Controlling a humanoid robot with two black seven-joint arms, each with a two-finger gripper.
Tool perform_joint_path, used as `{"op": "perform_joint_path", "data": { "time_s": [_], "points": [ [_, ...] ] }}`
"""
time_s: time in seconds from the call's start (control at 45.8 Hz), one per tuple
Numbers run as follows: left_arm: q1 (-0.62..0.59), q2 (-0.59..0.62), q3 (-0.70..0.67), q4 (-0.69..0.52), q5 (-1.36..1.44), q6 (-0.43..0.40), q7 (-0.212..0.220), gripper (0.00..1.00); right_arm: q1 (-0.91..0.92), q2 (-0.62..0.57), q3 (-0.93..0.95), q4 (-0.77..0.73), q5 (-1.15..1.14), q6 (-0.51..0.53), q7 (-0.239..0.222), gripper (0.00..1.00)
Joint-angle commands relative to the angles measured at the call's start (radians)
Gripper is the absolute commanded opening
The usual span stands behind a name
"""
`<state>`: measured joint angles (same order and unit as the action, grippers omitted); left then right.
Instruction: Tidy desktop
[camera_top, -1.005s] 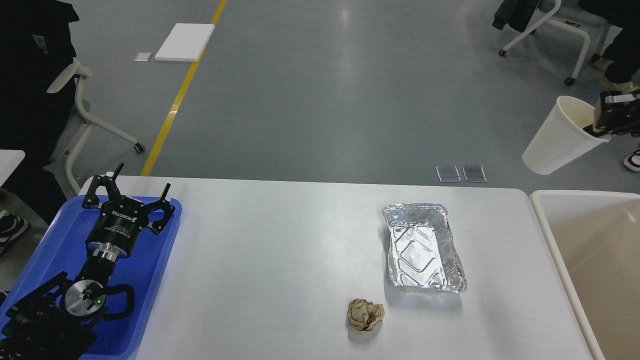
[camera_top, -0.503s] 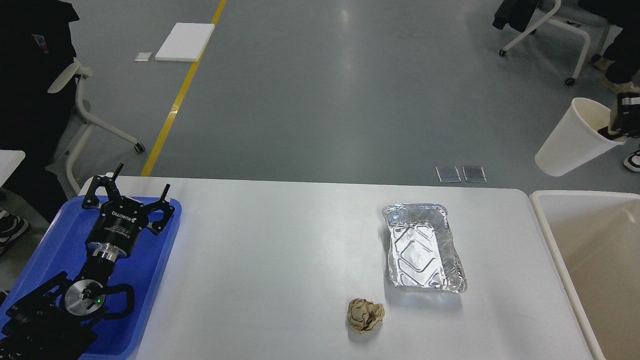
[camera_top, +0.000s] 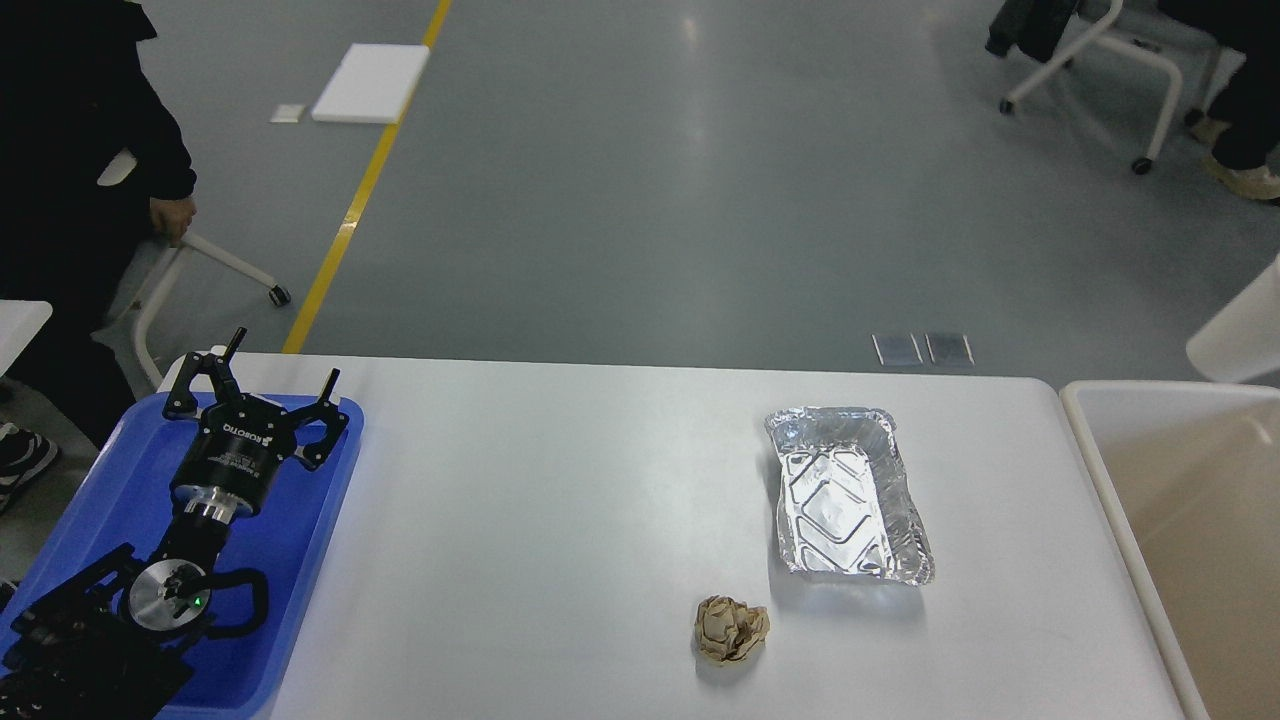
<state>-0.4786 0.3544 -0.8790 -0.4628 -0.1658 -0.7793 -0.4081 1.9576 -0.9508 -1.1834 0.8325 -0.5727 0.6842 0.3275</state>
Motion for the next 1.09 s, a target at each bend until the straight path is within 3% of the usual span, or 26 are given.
{"op": "perform_joint_path", "data": {
  "time_s": [0.0,0.262,0.459,1.071],
  "points": [
    [0.0,0.0,0.0,0.001,0.0,0.0,0.0,0.99,-0.276,-0.051,0.166,-0.205,0.005,-0.017,0.001,0.0],
    [0.0,0.0,0.0,0.001,0.0,0.0,0.0,0.99,-0.629,-0.037,0.458,-0.381,0.025,-0.026,-0.001,0.0],
    [0.0,0.0,0.0,0.0,0.0,0.0,0.0,0.99,-0.833,0.023,0.623,-0.489,0.024,-0.11,-0.001,0.0],
    [0.002,0.0,-0.002,0.001,0.0,0.0,0.0,0.99,-1.183,0.202,0.674,-0.647,0.054,-0.437,-0.001,0.0]
  ]
}}
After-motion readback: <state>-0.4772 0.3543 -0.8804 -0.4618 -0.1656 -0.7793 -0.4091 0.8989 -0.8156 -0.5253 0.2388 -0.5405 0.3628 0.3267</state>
